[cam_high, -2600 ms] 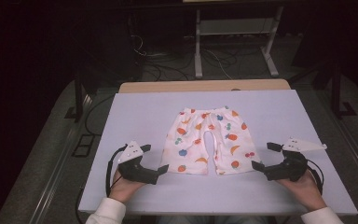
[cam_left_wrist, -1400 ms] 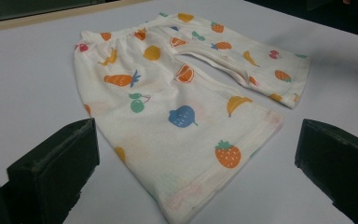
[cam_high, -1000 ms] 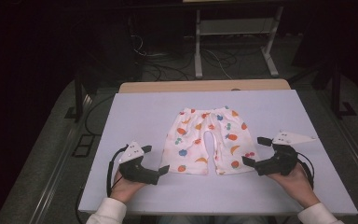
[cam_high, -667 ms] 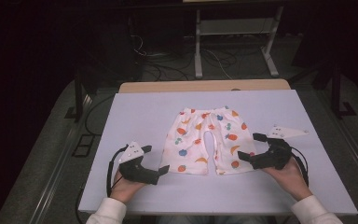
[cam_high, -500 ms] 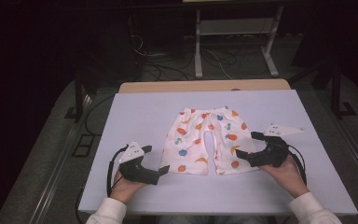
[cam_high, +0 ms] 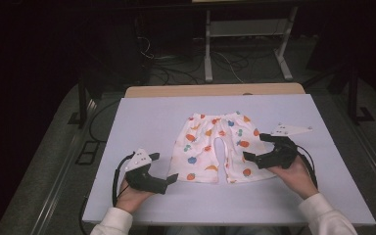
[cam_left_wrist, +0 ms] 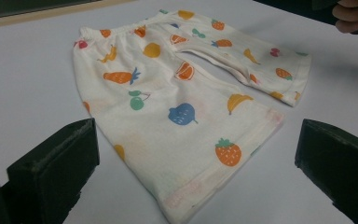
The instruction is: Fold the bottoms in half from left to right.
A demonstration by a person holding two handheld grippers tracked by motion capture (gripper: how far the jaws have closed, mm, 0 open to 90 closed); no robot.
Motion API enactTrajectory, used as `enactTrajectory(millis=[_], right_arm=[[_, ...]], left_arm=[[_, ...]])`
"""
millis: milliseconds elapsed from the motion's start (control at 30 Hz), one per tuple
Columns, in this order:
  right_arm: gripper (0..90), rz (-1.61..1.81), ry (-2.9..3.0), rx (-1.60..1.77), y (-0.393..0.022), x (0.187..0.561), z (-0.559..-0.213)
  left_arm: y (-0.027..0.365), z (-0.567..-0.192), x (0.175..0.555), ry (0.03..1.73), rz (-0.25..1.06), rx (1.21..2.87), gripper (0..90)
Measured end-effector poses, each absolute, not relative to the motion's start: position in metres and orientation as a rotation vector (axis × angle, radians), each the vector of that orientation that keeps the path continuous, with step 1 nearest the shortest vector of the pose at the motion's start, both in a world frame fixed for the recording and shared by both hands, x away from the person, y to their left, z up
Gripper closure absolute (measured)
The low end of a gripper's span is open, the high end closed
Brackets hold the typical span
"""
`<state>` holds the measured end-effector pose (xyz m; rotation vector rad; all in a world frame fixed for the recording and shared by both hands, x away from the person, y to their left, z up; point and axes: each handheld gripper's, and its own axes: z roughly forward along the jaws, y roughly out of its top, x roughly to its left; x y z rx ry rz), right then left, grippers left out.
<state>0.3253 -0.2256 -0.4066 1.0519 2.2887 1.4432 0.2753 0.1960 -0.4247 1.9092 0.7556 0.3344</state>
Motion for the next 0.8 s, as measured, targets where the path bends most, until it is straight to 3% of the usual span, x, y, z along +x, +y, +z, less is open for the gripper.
enactTrajectory(millis=[800], right_arm=[[0.0,1.415,2.308,1.027,-0.207,0.351,-0.396]], left_arm=[[0.196,-0.425,0.275,0.754,0.332,1.911,0.0]])
